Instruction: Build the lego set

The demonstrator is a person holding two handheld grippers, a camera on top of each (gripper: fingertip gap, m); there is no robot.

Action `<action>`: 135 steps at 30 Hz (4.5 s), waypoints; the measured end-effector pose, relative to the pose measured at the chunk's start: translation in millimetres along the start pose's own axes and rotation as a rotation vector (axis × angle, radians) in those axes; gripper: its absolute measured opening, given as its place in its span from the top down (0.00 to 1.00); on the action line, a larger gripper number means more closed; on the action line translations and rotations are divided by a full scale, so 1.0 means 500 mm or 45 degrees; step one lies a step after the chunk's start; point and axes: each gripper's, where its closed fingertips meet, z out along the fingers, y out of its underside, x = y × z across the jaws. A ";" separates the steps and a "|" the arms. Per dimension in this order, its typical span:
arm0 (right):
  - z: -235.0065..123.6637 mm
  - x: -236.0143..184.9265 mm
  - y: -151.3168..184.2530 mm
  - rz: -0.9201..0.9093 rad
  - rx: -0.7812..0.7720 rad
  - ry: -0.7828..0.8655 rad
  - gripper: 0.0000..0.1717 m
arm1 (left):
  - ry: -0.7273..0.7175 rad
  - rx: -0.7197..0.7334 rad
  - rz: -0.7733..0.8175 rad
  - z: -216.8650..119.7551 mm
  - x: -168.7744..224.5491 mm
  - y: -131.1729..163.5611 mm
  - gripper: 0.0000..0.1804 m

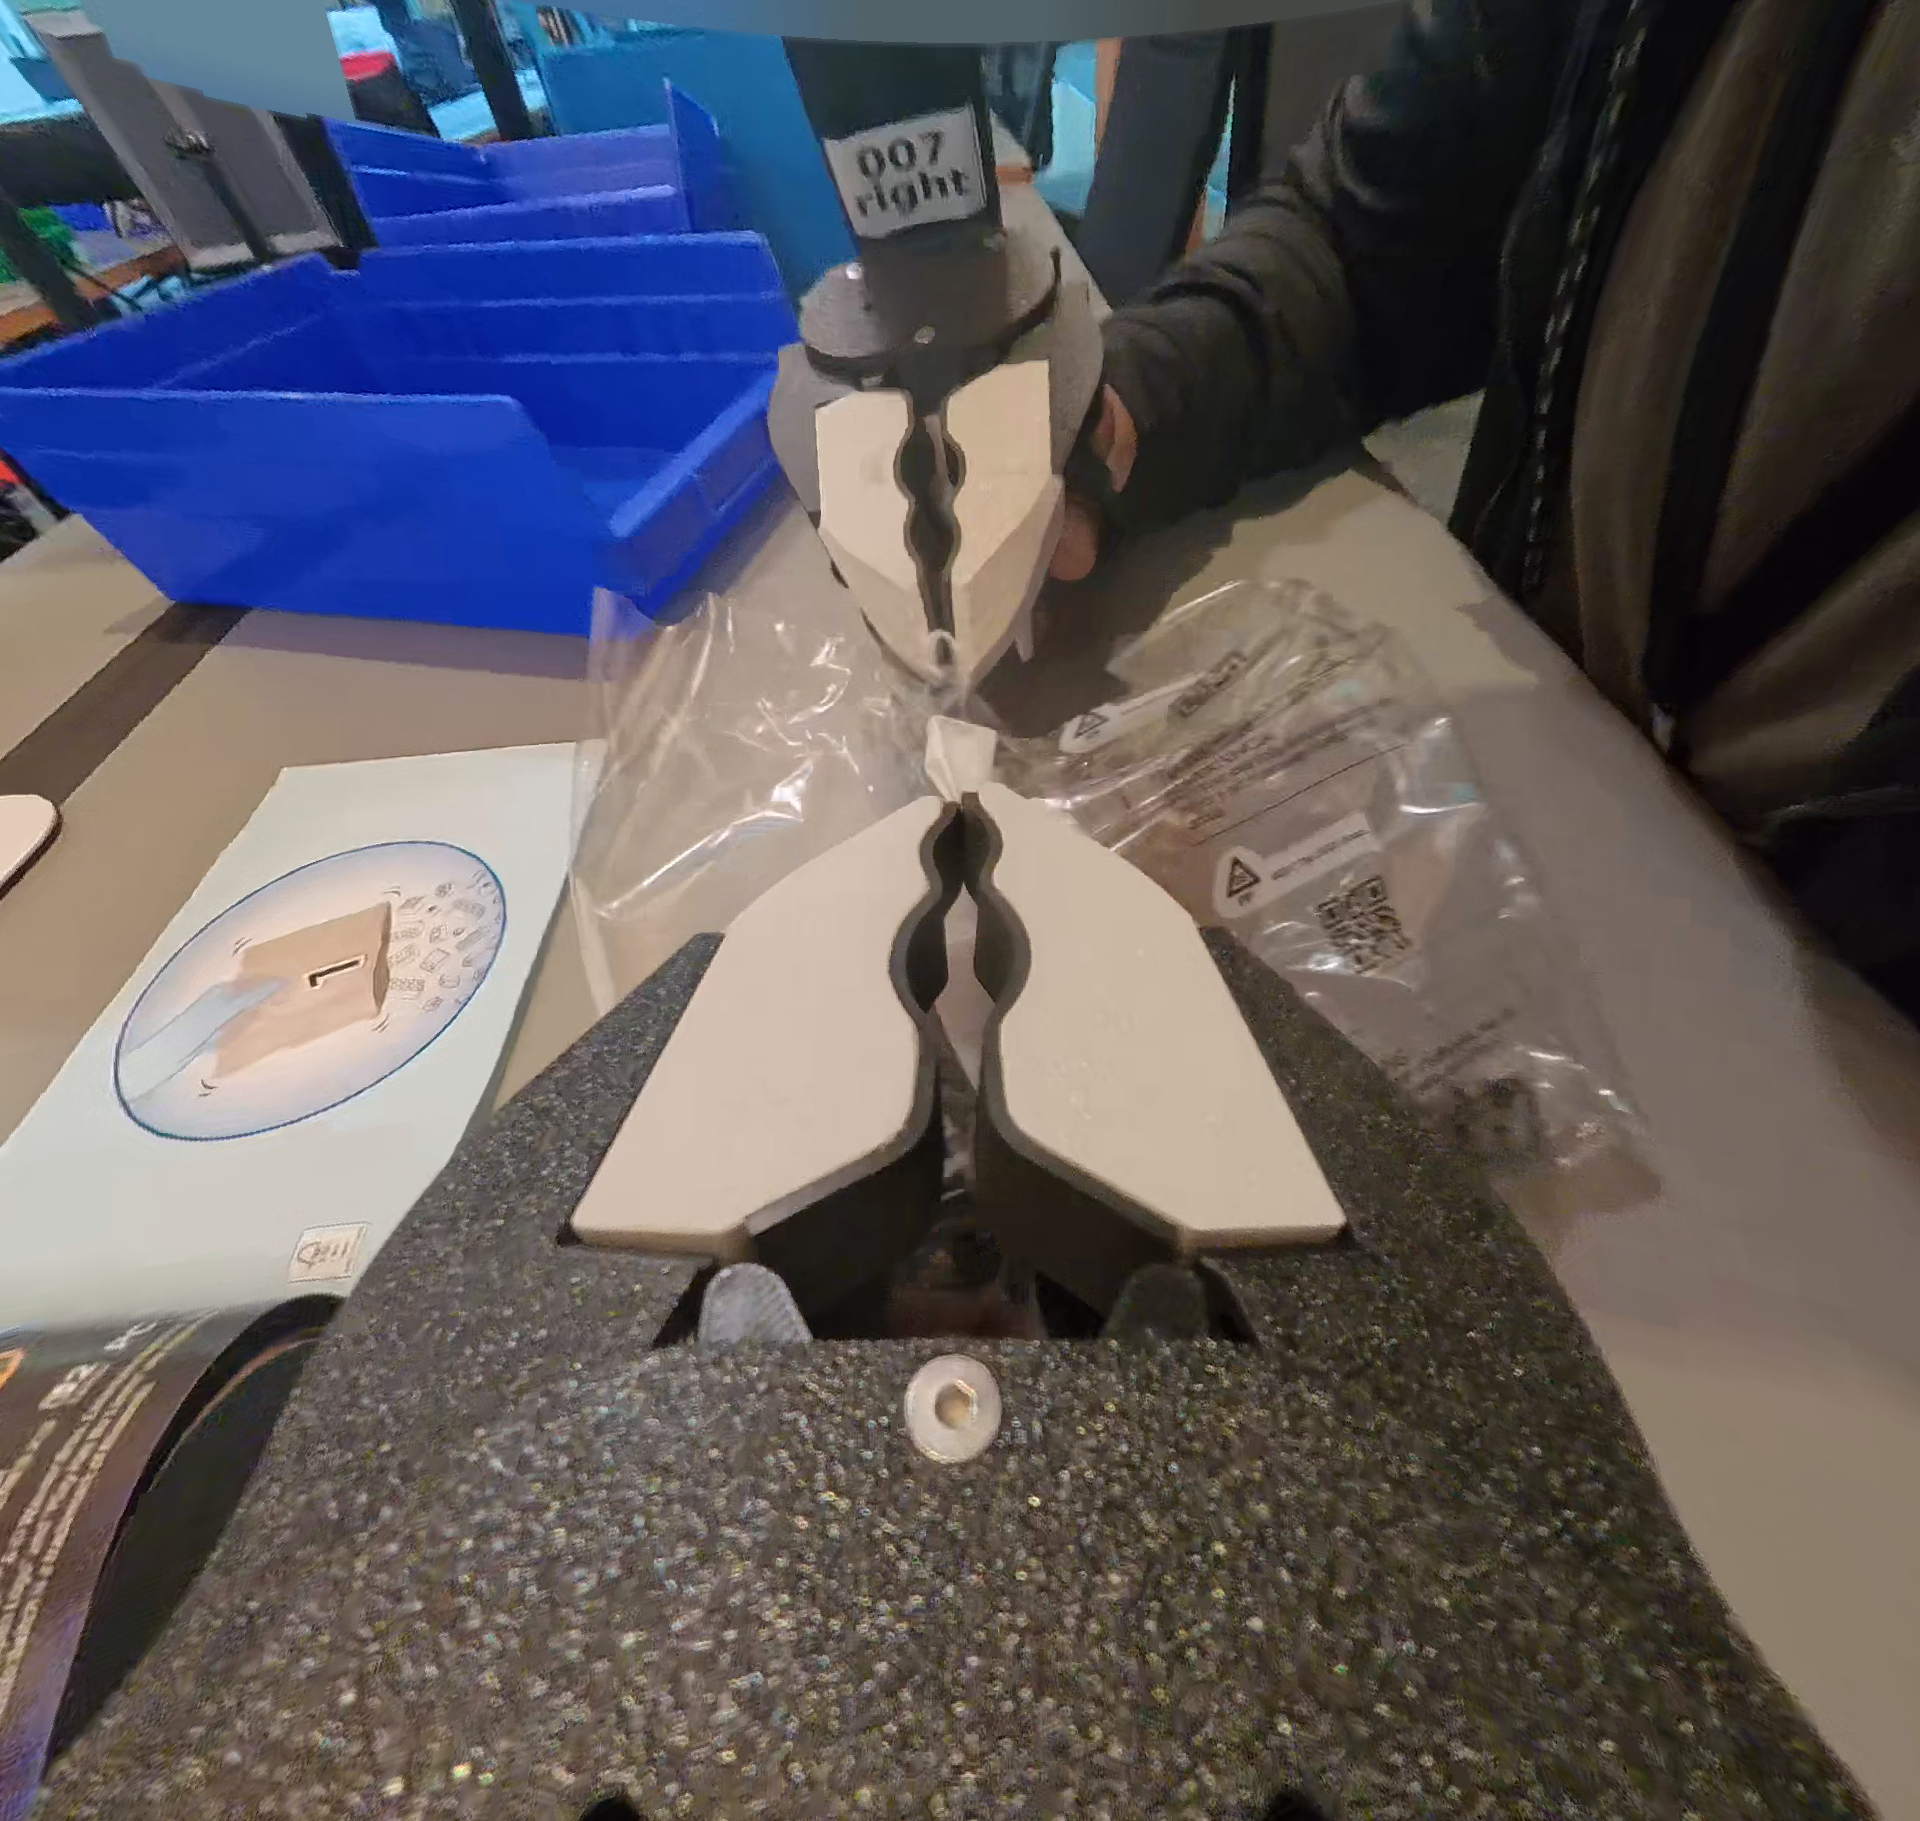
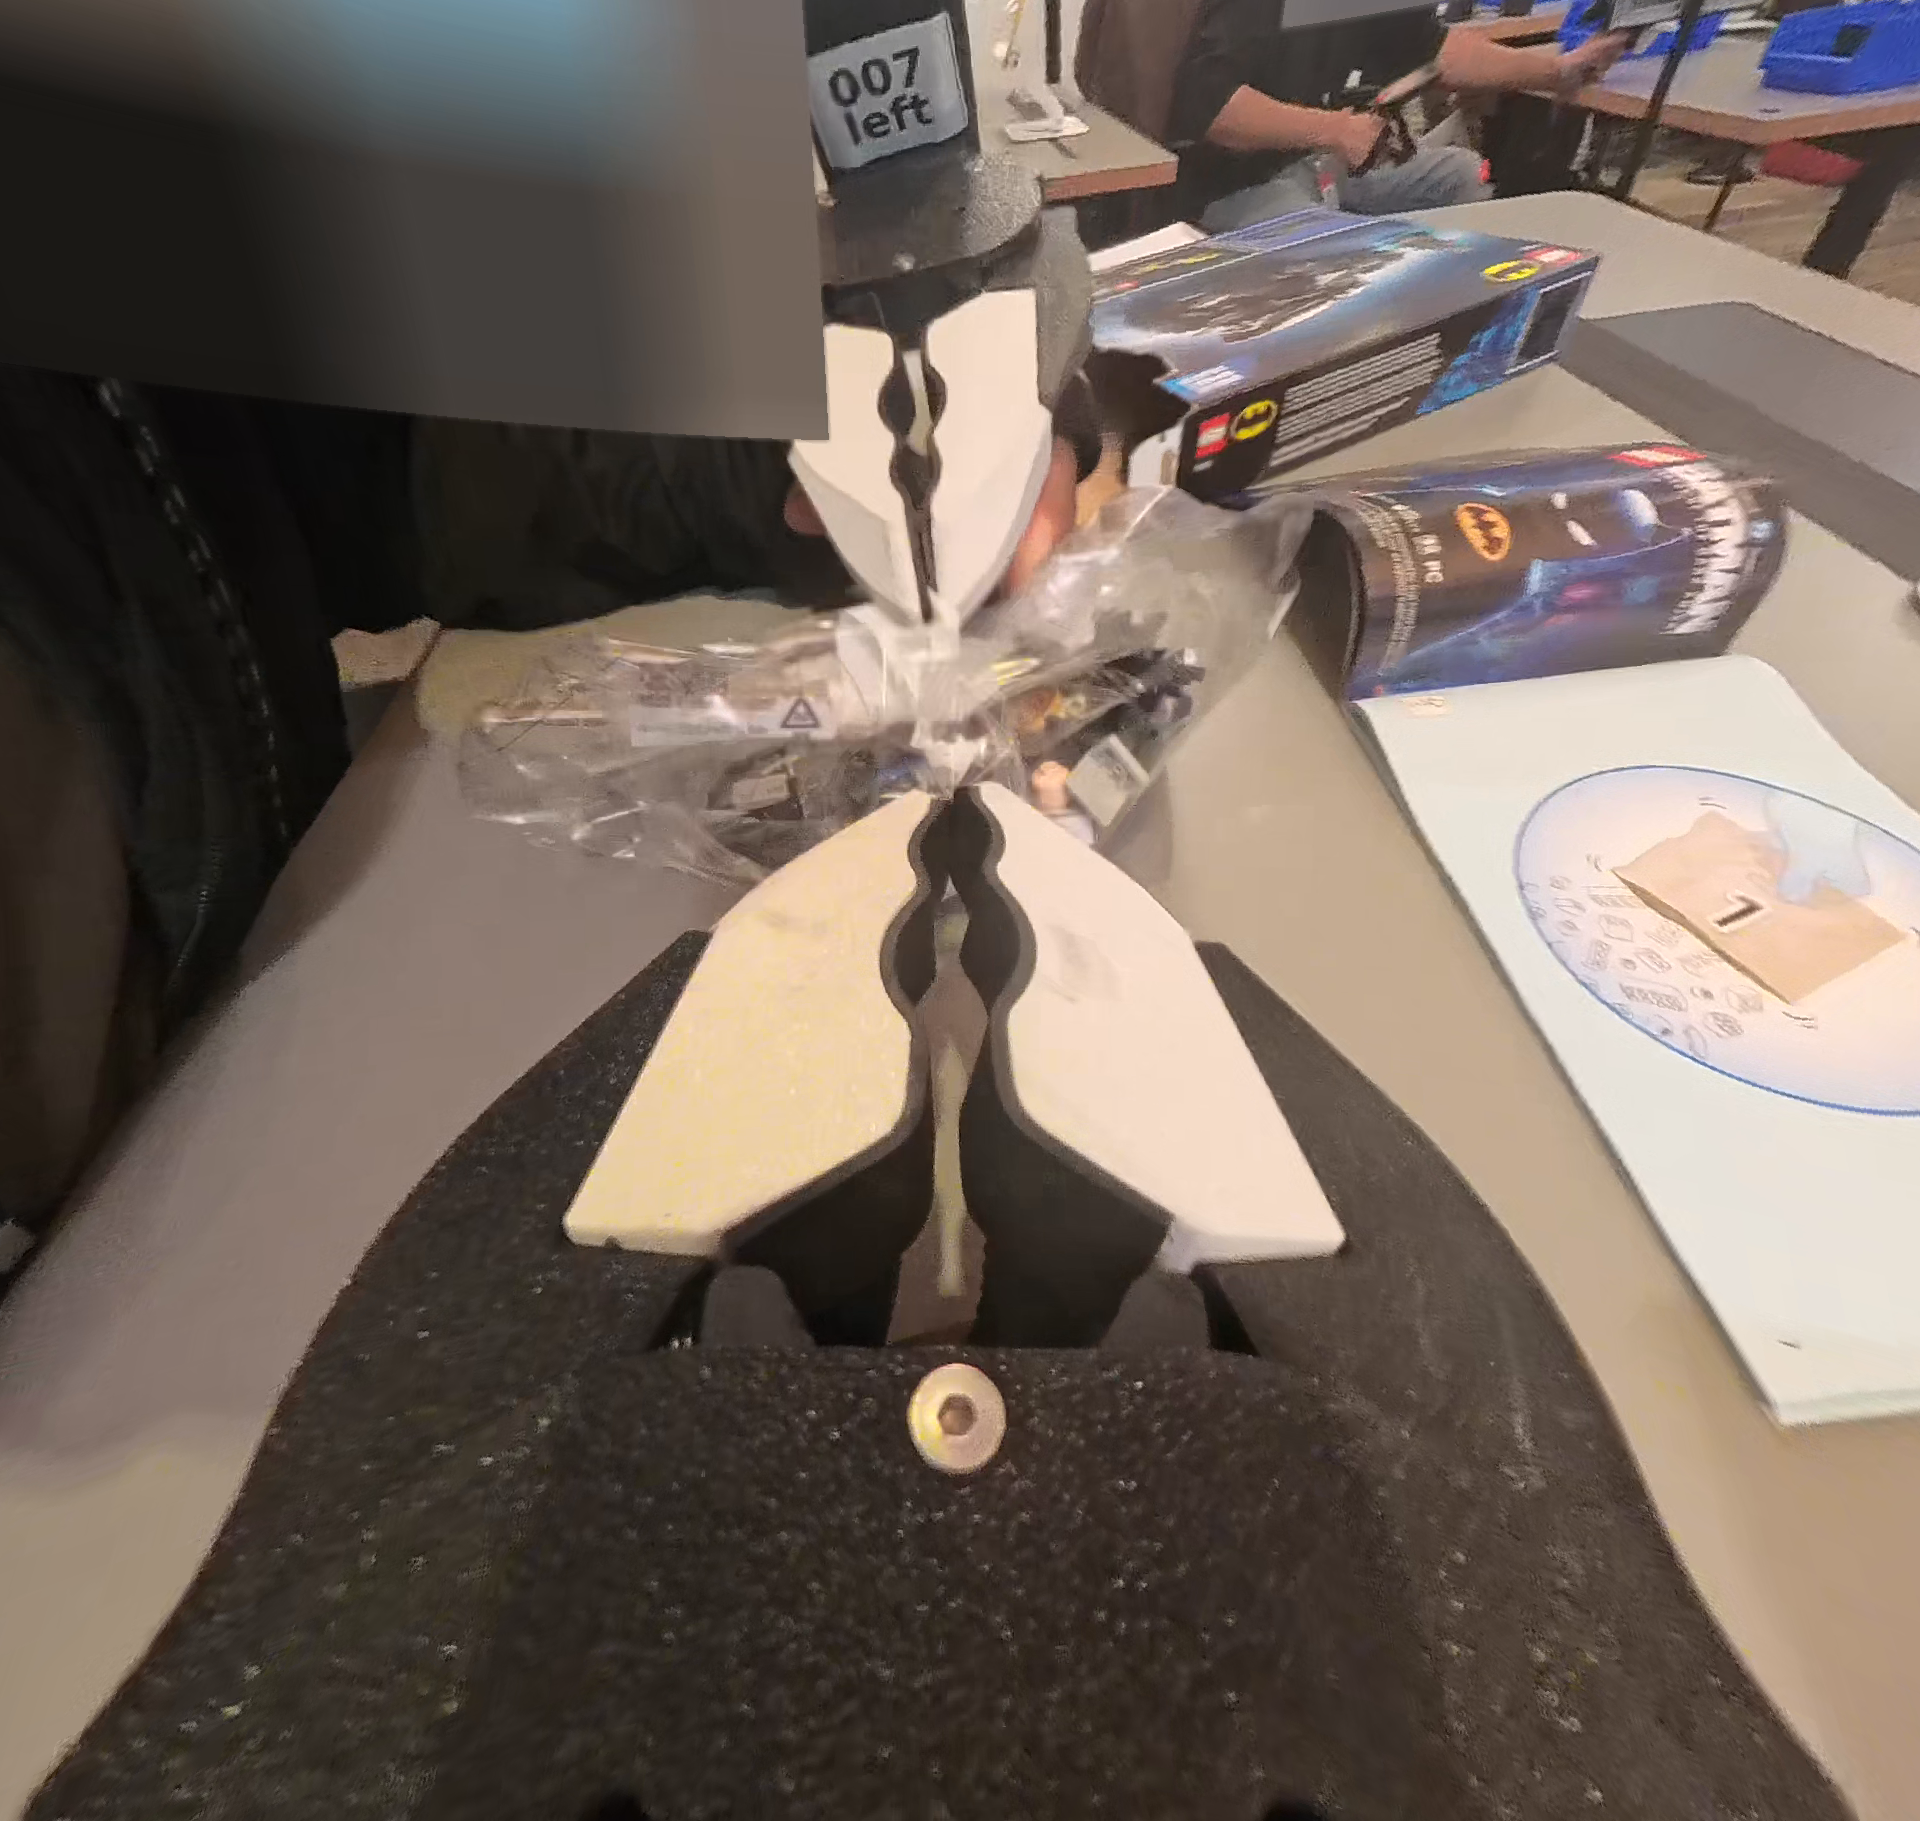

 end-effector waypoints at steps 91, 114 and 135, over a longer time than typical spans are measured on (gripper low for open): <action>-0.038 0.026 -0.099 0.169 0.081 0.051 0.85 | -0.167 -0.035 0.151 0.018 0.007 -0.083 1.00; -0.028 0.100 0.000 0.310 -0.228 0.344 1.00 | -0.218 -0.109 0.177 0.030 0.000 -0.067 1.00; -0.081 0.052 -0.036 -0.468 -0.174 0.129 0.87 | -0.228 -0.062 0.174 0.027 -0.003 -0.075 1.00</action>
